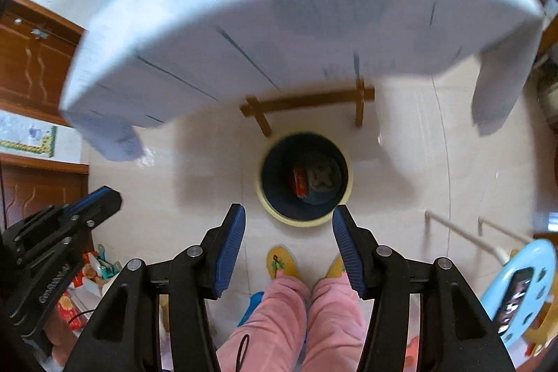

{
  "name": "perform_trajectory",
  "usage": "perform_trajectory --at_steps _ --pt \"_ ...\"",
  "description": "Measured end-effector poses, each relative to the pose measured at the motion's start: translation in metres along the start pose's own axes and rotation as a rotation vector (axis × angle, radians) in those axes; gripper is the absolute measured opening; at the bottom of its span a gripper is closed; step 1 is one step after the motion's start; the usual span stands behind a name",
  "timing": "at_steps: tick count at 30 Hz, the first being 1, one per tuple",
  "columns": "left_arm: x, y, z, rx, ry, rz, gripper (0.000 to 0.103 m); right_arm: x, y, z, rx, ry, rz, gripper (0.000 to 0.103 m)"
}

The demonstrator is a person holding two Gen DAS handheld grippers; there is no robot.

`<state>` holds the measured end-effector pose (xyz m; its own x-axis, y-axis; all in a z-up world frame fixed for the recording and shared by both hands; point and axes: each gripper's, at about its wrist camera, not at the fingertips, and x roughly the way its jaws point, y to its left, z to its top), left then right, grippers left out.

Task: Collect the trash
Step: 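Raise both tools back toward the trash on the table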

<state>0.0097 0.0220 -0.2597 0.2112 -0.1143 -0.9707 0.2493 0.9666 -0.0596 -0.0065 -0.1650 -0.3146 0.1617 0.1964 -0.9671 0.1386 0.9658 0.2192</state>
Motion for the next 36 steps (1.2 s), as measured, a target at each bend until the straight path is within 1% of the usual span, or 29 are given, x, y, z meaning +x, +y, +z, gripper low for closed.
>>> perform_trajectory --at_steps 2,7,11,13,16,18,23,25,28,32,34,36 --pt "-0.024 -0.003 0.005 -0.006 -0.019 -0.002 0.006 -0.037 0.01 0.004 -0.029 -0.042 0.013 0.053" --pt "-0.079 -0.012 0.018 -0.02 -0.087 0.009 0.006 -0.11 0.026 0.015 -0.088 -0.126 0.047 0.053" --pt "-0.118 -0.021 0.023 -0.037 -0.138 0.014 0.009 -0.157 0.036 0.021 -0.127 -0.188 0.07 0.053" --pt "-0.134 -0.023 0.028 -0.045 -0.164 0.023 0.017 -0.18 0.038 0.026 -0.143 -0.218 0.089 0.053" --pt "-0.156 -0.026 0.037 -0.061 -0.218 0.039 0.026 -0.206 0.039 0.032 -0.164 -0.264 0.116 0.053" --pt "-0.171 -0.026 0.046 -0.066 -0.256 0.05 0.03 -0.22 0.043 0.038 -0.182 -0.294 0.125 0.053" --pt "-0.192 -0.028 0.073 -0.046 -0.291 0.072 0.037 -0.245 0.048 0.053 -0.202 -0.332 0.147 0.053" --pt "-0.195 -0.026 0.084 -0.033 -0.295 0.077 0.042 -0.248 0.049 0.058 -0.205 -0.339 0.149 0.053" --pt "-0.197 -0.021 0.105 -0.017 -0.29 0.066 0.046 -0.25 0.045 0.067 -0.2 -0.345 0.14 0.053" --pt "-0.186 -0.012 0.139 0.022 -0.284 0.056 0.051 -0.243 0.036 0.088 -0.158 -0.351 0.119 0.053" --pt "-0.174 -0.005 0.163 0.052 -0.272 0.055 0.053 -0.235 0.032 0.103 -0.124 -0.352 0.101 0.053" --pt "-0.159 0.001 0.186 0.086 -0.249 0.035 0.053 -0.227 0.03 0.119 -0.085 -0.349 0.09 0.053"
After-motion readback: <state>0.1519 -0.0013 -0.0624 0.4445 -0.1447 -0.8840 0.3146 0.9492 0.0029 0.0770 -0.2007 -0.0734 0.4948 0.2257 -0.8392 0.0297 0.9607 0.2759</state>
